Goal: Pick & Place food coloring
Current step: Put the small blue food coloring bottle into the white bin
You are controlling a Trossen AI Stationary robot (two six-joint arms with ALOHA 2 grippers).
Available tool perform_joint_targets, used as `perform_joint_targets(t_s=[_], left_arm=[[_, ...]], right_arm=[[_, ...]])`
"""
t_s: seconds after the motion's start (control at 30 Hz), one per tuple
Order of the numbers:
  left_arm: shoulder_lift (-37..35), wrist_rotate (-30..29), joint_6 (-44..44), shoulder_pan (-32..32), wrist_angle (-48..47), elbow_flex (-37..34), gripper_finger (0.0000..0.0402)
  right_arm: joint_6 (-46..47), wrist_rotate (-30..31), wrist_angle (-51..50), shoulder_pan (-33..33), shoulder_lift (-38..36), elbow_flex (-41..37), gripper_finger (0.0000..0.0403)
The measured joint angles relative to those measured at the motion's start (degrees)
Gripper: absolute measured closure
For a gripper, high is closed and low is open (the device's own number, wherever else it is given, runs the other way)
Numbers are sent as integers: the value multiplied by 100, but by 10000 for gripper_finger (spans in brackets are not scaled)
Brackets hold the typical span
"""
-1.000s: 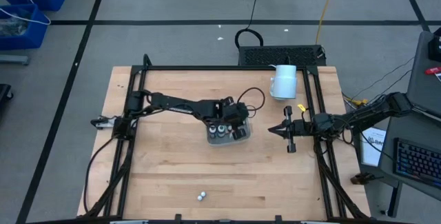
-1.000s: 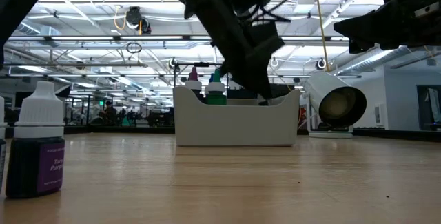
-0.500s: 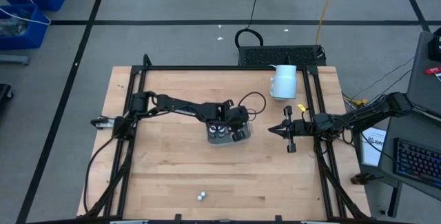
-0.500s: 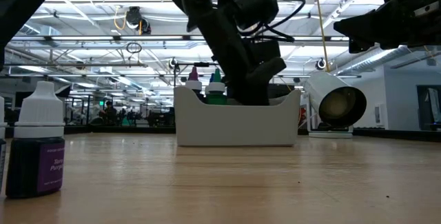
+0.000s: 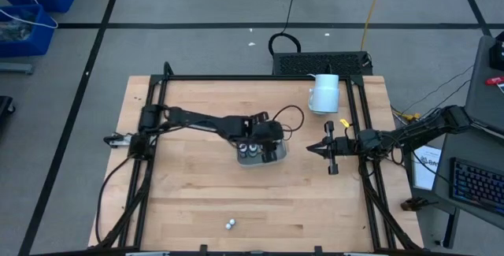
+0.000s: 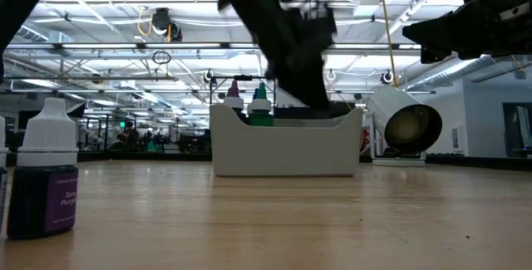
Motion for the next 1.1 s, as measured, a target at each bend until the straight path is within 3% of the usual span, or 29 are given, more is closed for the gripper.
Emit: perform_joint_targets(t_s=[0.13, 0.27, 0.33, 0.43, 0.57, 0.7, 0.83, 0.93, 1.1], left_arm=[[-725, 66, 117, -293, -500, 0, 216], [-1607, 523, 190, -731, -1572, 11, 216], [-1988, 416, 51, -1051, -2216, 6, 216], [-2603, -619, -656, -1586, -2554, -4, 225], [-3680, -2149, -620, -2450, -2521, -305, 270], [-4885, -3081, -1064, -3148, -1760, -1598, 328], [-6018, -3621, -1614, -3507, -676, -3641, 387], [-6651, -3915, -1946, -3557, 750, -5118, 393], [-7394, -4266, -1089, -3550, 3040, -7009, 398]], right_arm=[[-7, 0, -12, -1, -2, 2, 399], [-70, 0, -4, -2, -2, 2, 399], [-103, 0, 7, -2, -2, 1, 399], [-107, 0, 18, -1, -2, 2, 399], [-31, 0, 46, -1, 0, 2, 399], [96, -2, 46, 0, 2, 2, 399], [158, -20, 45, -1, 1, 2, 399], [153, -20, 44, 0, 2, 2, 399], [148, -22, 44, -1, 2, 2, 399]])
